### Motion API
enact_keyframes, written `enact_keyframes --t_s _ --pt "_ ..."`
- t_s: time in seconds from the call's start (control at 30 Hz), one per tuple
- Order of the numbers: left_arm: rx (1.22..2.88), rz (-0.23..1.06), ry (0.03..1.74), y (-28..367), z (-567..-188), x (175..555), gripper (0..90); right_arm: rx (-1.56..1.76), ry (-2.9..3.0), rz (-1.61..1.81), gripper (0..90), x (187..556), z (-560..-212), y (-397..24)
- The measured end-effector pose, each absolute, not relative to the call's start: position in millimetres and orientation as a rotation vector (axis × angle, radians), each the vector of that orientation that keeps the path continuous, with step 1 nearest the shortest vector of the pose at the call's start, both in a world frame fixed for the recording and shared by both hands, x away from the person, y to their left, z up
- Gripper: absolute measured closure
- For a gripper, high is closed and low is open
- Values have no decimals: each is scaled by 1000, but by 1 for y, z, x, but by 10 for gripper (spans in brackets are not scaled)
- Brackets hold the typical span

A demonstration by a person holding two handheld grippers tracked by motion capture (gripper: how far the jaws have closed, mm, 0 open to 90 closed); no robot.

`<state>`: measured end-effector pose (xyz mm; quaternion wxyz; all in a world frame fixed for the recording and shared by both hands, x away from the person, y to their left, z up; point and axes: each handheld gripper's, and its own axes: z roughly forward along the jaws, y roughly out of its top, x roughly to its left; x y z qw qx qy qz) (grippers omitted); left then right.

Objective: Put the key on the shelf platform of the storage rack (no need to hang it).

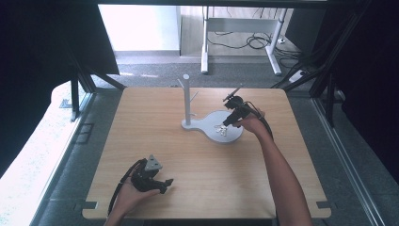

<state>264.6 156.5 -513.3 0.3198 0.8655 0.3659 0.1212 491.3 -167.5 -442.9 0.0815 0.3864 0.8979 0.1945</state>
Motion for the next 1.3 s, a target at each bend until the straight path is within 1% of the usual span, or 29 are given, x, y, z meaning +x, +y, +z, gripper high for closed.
enact_keyframes --t_s 0.33,0.77,1.3 --pt "2281 323 953 153 -511 263 230 1099 2679 694 560 459 -438 -178" --pt "2292 313 950 150 -513 262 229 1086 2638 750 555 420 -441 -210" --pt "2301 310 944 148 -513 261 228 1077 2617 843 547 367 -459 -243"
